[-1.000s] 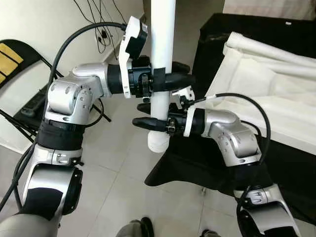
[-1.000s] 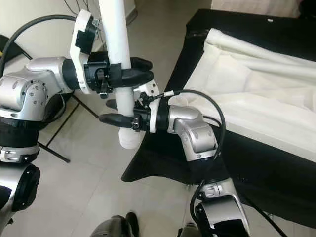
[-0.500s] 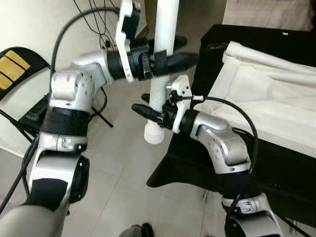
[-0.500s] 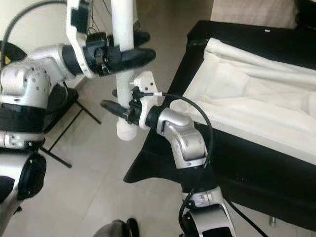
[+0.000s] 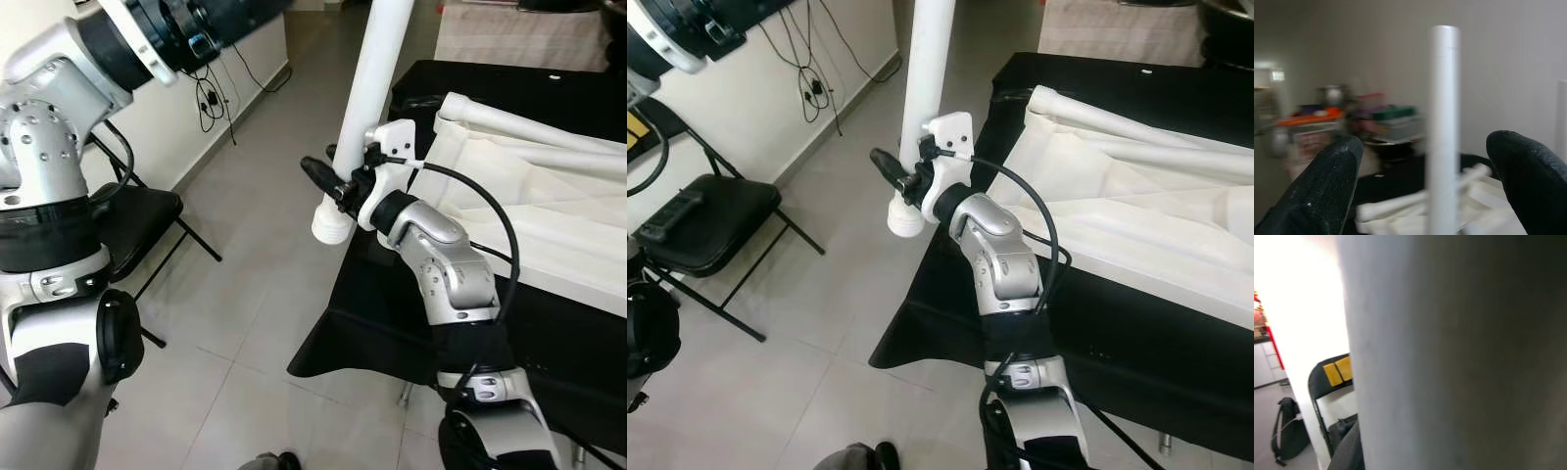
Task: Building children table
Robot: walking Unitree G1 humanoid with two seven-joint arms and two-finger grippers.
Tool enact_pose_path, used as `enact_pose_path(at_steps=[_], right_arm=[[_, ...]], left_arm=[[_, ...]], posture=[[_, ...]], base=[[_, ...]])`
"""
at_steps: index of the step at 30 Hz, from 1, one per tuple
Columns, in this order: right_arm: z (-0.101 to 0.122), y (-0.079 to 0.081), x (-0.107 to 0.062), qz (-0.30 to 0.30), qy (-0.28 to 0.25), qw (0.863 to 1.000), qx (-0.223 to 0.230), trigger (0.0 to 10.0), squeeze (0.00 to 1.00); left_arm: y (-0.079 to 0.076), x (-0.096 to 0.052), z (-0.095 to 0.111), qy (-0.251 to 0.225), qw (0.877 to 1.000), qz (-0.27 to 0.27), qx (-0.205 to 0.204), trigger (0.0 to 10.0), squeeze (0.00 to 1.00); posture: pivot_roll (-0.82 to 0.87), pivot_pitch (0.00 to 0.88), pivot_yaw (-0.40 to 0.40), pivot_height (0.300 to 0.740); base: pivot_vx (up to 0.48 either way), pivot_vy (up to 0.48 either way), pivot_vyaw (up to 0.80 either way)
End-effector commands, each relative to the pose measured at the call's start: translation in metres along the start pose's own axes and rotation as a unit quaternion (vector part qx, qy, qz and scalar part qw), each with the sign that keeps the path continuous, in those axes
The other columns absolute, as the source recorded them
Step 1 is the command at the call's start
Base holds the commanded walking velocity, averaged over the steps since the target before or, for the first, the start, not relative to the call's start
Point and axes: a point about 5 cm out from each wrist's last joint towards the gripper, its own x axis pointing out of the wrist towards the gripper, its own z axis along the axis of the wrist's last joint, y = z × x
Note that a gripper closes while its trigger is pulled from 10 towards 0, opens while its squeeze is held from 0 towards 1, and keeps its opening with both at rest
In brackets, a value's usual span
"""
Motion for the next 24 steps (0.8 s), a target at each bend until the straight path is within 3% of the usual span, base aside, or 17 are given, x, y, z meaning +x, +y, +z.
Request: enact_pose_path(at_steps=[1, 5, 6, 7, 8, 9, 10, 13, 19, 20, 21, 23, 24], right_arm=[[0.005, -0.005, 0.001, -0.023, -0.016, 1.0, -0.005, 0.0, 0.0], [0.004, -0.01, 0.001, -0.039, -0.014, 0.999, -0.014, 0.0, 0.0], [0.003, -0.013, 0.001, -0.046, -0.009, 0.999, -0.02, 5.7, 0.0], [0.003, -0.013, 0.001, -0.046, -0.009, 0.999, -0.02, 5.7, 0.0], [0.003, -0.014, 0.001, -0.047, -0.008, 0.999, -0.021, 10.0, 0.0], [0.002, -0.015, 0.001, -0.05, -0.006, 0.998, -0.023, 10.0, 0.0], [0.002, -0.015, 0.001, -0.05, -0.006, 0.998, -0.023, 10.0, 0.0], [0.001, -0.02, 0.005, -0.064, -0.001, 0.998, -0.03, 10.0, 0.0], [0.001, -0.021, 0.006, -0.07, -0.004, 0.997, -0.032, 10.0, 0.0], [0.001, -0.021, 0.007, -0.071, -0.007, 0.997, -0.032, 10.0, 0.0], [0.002, -0.02, 0.007, -0.073, -0.013, 0.997, -0.031, 10.0, 0.0], [0.002, -0.02, 0.007, -0.073, -0.013, 0.997, -0.031, 10.0, 0.0], [0.002, -0.02, 0.007, -0.074, -0.017, 0.997, -0.029, 10.0, 0.0]], left_arm=[[0.002, -0.015, 0.007, -0.006, 0.999, 0.039, 0.013, 10.0, 1.0], [-0.008, -0.029, -0.009, 0.01, 0.998, 0.065, -0.001, 10.0, 1.0], [-0.018, -0.04, -0.029, 0.032, 0.995, 0.087, -0.024, 10.0, 1.0], [-0.018, -0.04, -0.029, 0.032, 0.995, 0.087, -0.024, 10.0, 1.0], [-0.021, -0.043, -0.033, 0.037, 0.995, 0.093, -0.03, 10.0, 1.0], [-0.029, -0.048, -0.048, 0.054, 0.993, 0.098, -0.044, 10.0, 1.0], [-0.029, -0.048, -0.048, 0.054, 0.993, 0.098, -0.044, 10.0, 1.0], [-0.06, -0.062, -0.089, 0.108, 0.984, 0.117, -0.083, 10.0, 1.0], [-0.071, -0.071, -0.108, 0.13, 0.975, 0.155, -0.094, 10.0, 1.0], [-0.075, -0.076, -0.115, 0.144, 0.97, 0.175, -0.087, 10.0, 0.0], [-0.078, -0.08, -0.122, 0.148, 0.964, 0.207, -0.083, 10.0, 0.0], [-0.078, -0.08, -0.122, 0.148, 0.964, 0.207, -0.083, 10.0, 0.0], [-0.08, -0.084, -0.128, 0.152, 0.956, 0.24, -0.075, 10.0, 0.0]], posture=[[-0.08, 0.084, 0.068, 0.74], [-0.07, 0.1, 0.058, 0.74], [-0.07, 0.115, 0.051, 0.74], [-0.07, 0.115, 0.051, 0.74], [-0.07, 0.115, 0.051, 0.74], [-0.07, 0.128, 0.045, 0.74], [-0.07, 0.128, 0.045, 0.74], [-0.05, 0.152, 0.037, 0.74], [-0.04, 0.162, 0.033, 0.74], [-0.04, 0.163, 0.032, 0.74], [-0.04, 0.164, 0.028, 0.74], [-0.04, 0.164, 0.028, 0.74], [-0.04, 0.164, 0.024, 0.74]], base=[[0.0, 0.0, 0.0], [0.0, 0.0, 0.0], [0.0, 0.0, 0.0], [0.0, 0.0, 0.0], [0.0, 0.0, 0.0], [0.0, 0.0, 0.0], [0.0, 0.0, 0.0], [0.0, 0.0, 0.0], [0.0, 0.0, 0.0], [0.0, 0.0, 0.0], [0.0, 0.0, 0.0], [0.0, 0.0, 0.0], [0.0, 0.0, 0.0]])
